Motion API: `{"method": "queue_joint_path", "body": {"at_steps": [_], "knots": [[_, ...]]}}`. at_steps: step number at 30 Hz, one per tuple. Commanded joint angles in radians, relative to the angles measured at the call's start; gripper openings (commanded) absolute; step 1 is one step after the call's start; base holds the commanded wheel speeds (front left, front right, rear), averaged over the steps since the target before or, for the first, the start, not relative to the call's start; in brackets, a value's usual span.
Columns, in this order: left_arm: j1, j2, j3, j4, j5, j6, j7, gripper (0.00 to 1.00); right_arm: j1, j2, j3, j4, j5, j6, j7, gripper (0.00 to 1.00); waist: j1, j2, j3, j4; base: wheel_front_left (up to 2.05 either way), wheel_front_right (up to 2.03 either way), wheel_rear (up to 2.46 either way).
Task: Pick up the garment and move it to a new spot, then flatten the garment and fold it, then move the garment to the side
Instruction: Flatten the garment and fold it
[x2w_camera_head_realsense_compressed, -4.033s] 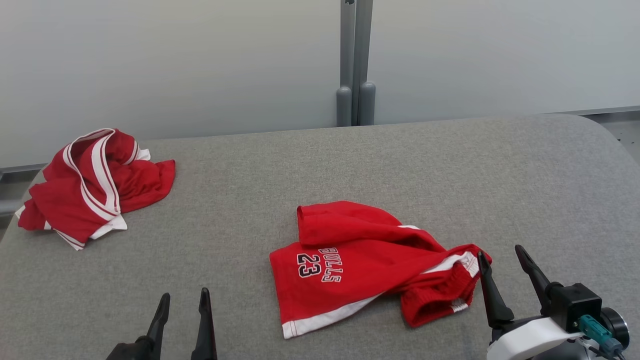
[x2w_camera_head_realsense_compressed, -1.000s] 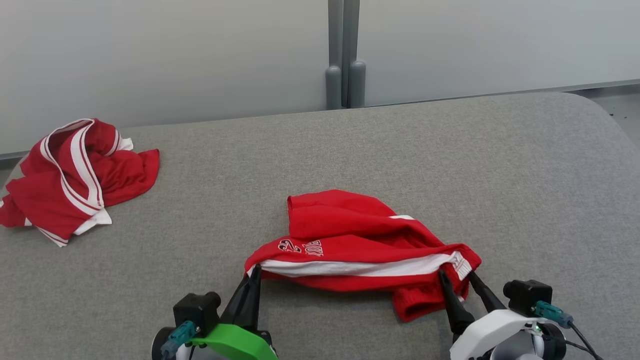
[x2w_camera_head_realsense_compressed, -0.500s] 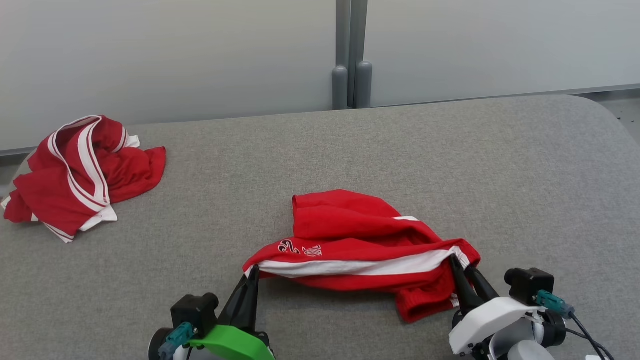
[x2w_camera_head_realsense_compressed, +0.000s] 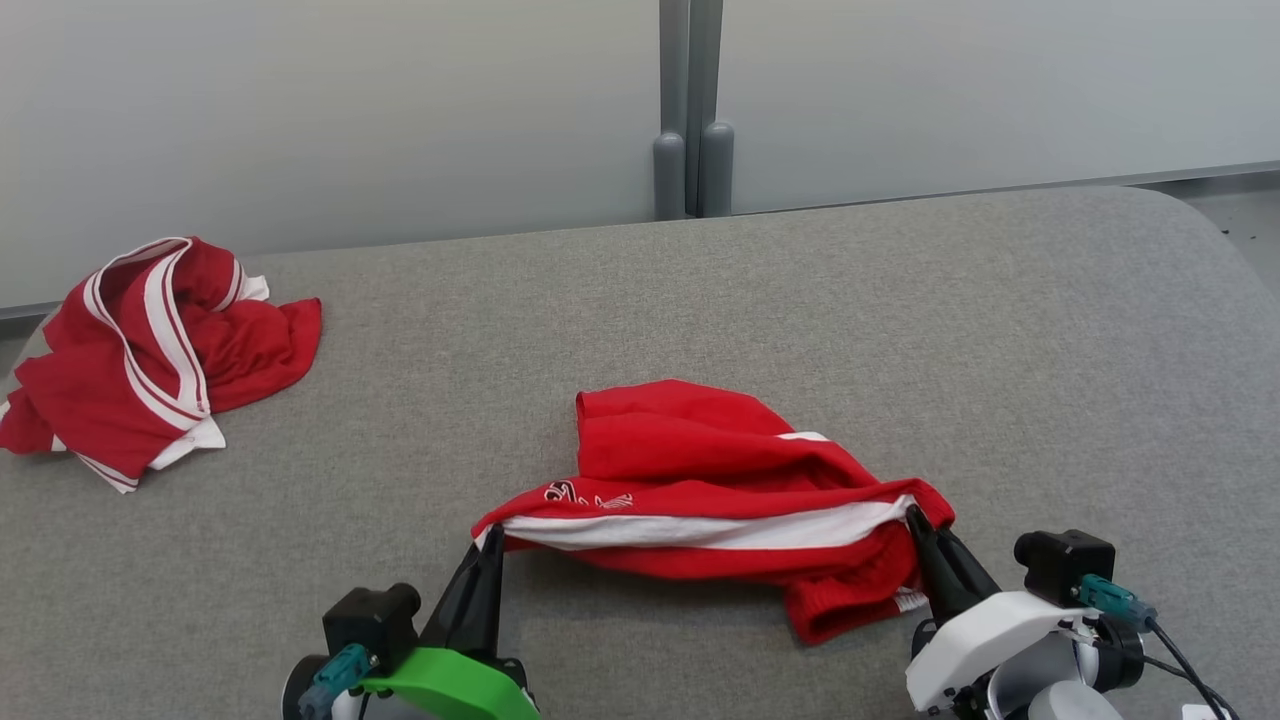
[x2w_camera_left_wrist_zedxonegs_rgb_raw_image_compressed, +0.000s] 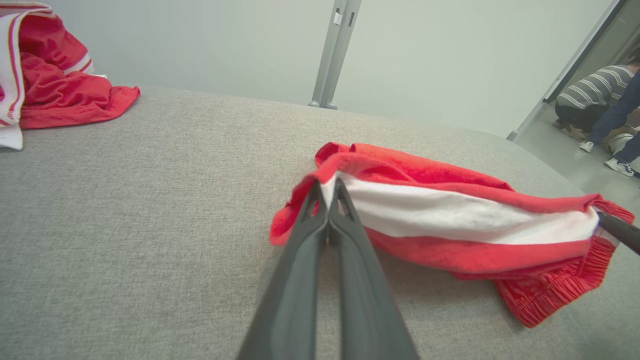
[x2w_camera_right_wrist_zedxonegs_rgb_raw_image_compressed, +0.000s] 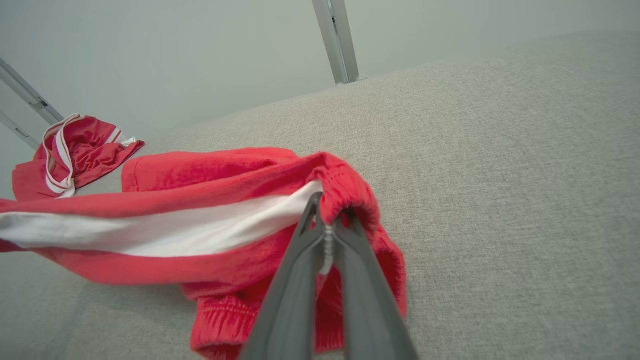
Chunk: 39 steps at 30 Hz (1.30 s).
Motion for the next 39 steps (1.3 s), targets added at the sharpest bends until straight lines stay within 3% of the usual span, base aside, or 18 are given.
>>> {"method": "queue_joint_path", "body": {"at_steps": [1,6,11,21,25,29,33,39], "knots": [[-0.007,0.012,0.007,-0.006,0.002,0.003,-0.006,0.0,0.015,-0.009,-0.001,-0.011,-0.006,0.0,0.008,0.0,0.0,0.0049,-0.001,0.0,0.0,0.0,0.0],[-0.031,0.018,0.024,-0.052,-0.003,-0.004,-0.009,0.0,0.018,-0.048,0.036,-0.079,0.003,0.0,0.066,0.0,0.0,0.0049,-0.006,-0.001,0.0,0.0,0.0],[-0.043,0.016,0.064,-0.15,-0.021,0.002,-0.013,0.0,0.038,-0.13,0.082,-0.229,0.079,0.0,0.173,0.0,0.0,0.0049,-0.017,-0.005,0.0,0.0,0.0],[-0.069,0.049,0.132,-0.403,-0.072,0.008,0.019,0.0,0.02,-0.228,0.003,-0.583,0.137,0.0,0.313,0.0,0.0,0.0049,-0.033,-0.026,0.0,0.0,0.0],[-0.126,0.074,0.145,-0.477,-0.088,0.007,0.076,0.0,-0.029,-0.243,-0.014,-0.649,0.139,0.0,0.36,0.0,0.0,0.0049,-0.025,-0.026,0.0,0.0,0.0],[-0.232,0.094,0.148,-0.445,-0.104,-0.016,0.143,0.0,-0.131,-0.262,0.015,-0.625,0.165,0.0,0.409,0.0,0.0,0.0049,0.003,-0.02,0.0,0.0,0.0],[-0.399,0.102,0.162,-0.32,-0.136,-0.058,0.2,0.0,-0.308,-0.304,0.082,-0.52,0.173,0.0,0.438,0.0,0.0,0.0049,0.058,-0.017,0.0,0.0,0.0],[-0.719,0.106,0.203,-0.073,-0.13,-0.089,0.212,0.0,-0.688,-0.296,0.178,-0.272,0.146,0.0,0.346,0.0,0.0,0.0049,0.164,-0.017,0.0,0.0,0.0]]}}
